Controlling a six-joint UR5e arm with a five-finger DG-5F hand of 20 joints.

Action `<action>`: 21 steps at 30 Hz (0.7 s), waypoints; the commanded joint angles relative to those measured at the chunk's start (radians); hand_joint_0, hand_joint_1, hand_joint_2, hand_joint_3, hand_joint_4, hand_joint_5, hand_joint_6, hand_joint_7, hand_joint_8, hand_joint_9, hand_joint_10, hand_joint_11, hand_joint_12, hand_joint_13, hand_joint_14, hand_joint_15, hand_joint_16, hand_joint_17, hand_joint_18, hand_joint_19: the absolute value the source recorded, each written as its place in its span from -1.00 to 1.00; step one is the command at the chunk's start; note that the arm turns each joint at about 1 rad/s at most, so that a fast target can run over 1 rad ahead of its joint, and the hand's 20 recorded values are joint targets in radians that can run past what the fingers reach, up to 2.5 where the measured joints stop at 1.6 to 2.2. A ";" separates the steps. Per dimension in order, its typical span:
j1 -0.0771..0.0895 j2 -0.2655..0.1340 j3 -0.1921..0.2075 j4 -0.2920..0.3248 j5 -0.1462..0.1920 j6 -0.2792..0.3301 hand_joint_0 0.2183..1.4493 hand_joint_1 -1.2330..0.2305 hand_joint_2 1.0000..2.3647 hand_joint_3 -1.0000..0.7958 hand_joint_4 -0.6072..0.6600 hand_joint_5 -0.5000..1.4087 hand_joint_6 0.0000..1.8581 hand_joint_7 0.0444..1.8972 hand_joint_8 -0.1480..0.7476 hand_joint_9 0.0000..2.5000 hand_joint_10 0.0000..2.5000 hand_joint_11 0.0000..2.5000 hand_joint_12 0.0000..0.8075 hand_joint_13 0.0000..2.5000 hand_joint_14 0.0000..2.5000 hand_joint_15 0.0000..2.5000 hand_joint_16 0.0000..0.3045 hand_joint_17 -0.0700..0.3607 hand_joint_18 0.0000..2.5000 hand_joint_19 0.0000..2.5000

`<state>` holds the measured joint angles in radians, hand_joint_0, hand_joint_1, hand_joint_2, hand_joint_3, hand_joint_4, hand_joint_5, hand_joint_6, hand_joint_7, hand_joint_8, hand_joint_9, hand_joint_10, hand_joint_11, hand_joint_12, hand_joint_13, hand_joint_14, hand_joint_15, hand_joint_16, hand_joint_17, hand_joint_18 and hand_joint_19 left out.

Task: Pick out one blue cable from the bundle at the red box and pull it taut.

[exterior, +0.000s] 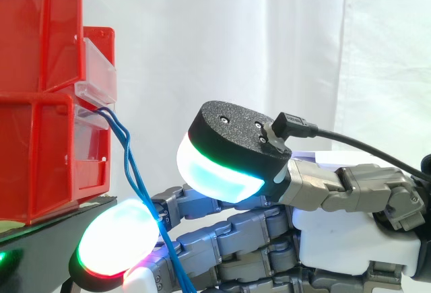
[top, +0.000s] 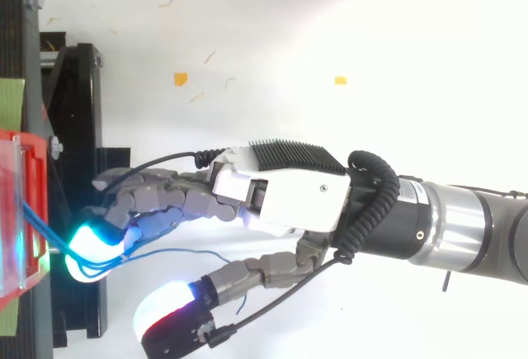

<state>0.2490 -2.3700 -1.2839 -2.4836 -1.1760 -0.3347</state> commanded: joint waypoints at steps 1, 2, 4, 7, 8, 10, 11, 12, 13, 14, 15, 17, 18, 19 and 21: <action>-0.001 -0.002 0.000 0.000 -0.004 0.000 -0.34 -0.12 -0.98 -0.31 0.28 -0.64 -0.46 0.13 -0.11 -0.56 -0.99 -0.62 -0.26 -0.83 -1.00 -0.89 -0.75 -0.27 -0.69 -0.54; -0.002 0.000 0.000 0.000 -0.008 0.000 -0.34 -0.12 -0.98 -0.30 0.27 -0.63 -0.46 0.15 -0.11 -0.56 -0.99 -0.62 -0.26 -0.83 -1.00 -0.88 -0.75 -0.27 -0.69 -0.53; -0.004 0.000 0.000 0.000 -0.013 0.002 -0.33 -0.13 -0.98 -0.28 0.25 -0.62 -0.46 0.18 -0.11 -0.56 -0.99 -0.62 -0.27 -0.82 -1.00 -0.88 -0.75 -0.27 -0.68 -0.53; -0.005 0.000 0.000 0.000 -0.017 0.003 -0.32 -0.13 -0.98 -0.25 0.22 -0.63 -0.42 0.17 -0.10 -0.54 -0.99 -0.60 -0.27 -0.81 -1.00 -0.87 -0.75 -0.27 -0.67 -0.53; -0.005 0.000 0.000 0.000 -0.024 0.010 -0.31 -0.13 -0.98 -0.23 0.21 -0.63 -0.40 0.14 -0.11 -0.54 -0.99 -0.60 -0.27 -0.80 -1.00 -0.87 -0.75 -0.27 -0.67 -0.53; -0.007 0.000 0.000 0.000 -0.025 0.011 -0.31 -0.13 -0.98 -0.20 0.21 -0.63 -0.35 0.06 -0.11 -0.53 -0.99 -0.59 -0.27 -0.80 -0.99 -0.87 -0.75 -0.27 -0.66 -0.52; -0.007 0.000 0.000 0.000 -0.028 0.014 -0.31 -0.13 -0.97 -0.19 0.20 -0.64 -0.32 0.02 -0.10 -0.52 -0.99 -0.58 -0.27 -0.79 -0.99 -0.87 -0.75 -0.28 -0.65 -0.52; -0.007 0.000 0.000 0.000 -0.030 0.014 -0.31 -0.13 -0.97 -0.17 0.20 -0.64 -0.29 -0.02 -0.10 -0.52 -0.99 -0.58 -0.26 -0.78 -0.99 -0.86 -0.75 -0.28 -0.65 -0.52; -0.007 0.000 0.000 0.000 -0.030 0.016 -0.31 -0.13 -0.97 -0.17 0.20 -0.65 -0.28 -0.04 -0.10 -0.52 -0.99 -0.58 -0.26 -0.78 -0.99 -0.86 -0.75 -0.27 -0.65 -0.52; -0.007 -0.002 0.000 0.000 -0.031 0.016 -0.31 -0.13 -0.97 -0.16 0.20 -0.65 -0.26 -0.06 -0.10 -0.51 -0.99 -0.57 -0.26 -0.78 -0.99 -0.86 -0.75 -0.27 -0.64 -0.52; -0.007 0.000 0.000 0.000 -0.031 0.017 -0.31 -0.13 -0.97 -0.15 0.20 -0.65 -0.24 -0.10 -0.09 -0.51 -0.99 -0.56 -0.26 -0.77 -0.99 -0.85 -0.75 -0.27 -0.64 -0.52; -0.007 0.000 0.000 0.000 -0.031 0.017 -0.31 -0.13 -0.97 -0.14 0.21 -0.65 -0.23 -0.12 -0.09 -0.50 -0.99 -0.56 -0.26 -0.77 -0.99 -0.86 -0.75 -0.27 -0.63 -0.52; -0.007 0.000 0.000 0.000 -0.031 0.017 -0.31 -0.13 -0.97 -0.13 0.21 -0.65 -0.22 -0.13 -0.09 -0.50 -0.99 -0.56 -0.25 -0.76 -0.99 -0.85 -0.75 -0.27 -0.63 -0.52; -0.007 0.000 0.000 0.000 -0.033 0.019 -0.31 -0.13 -0.97 -0.13 0.21 -0.66 -0.21 -0.13 -0.09 -0.50 -0.99 -0.56 -0.26 -0.76 -0.99 -0.85 -0.75 -0.27 -0.63 -0.52; -0.008 0.000 0.000 0.000 -0.039 0.029 -0.32 -0.12 -0.97 -0.12 0.19 -0.66 -0.18 -0.19 -0.08 -0.48 -0.99 -0.54 -0.25 -0.76 -0.99 -0.85 -0.74 -0.27 -0.62 -0.52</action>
<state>0.2422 -2.3700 -1.2839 -2.4835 -1.2087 -0.3148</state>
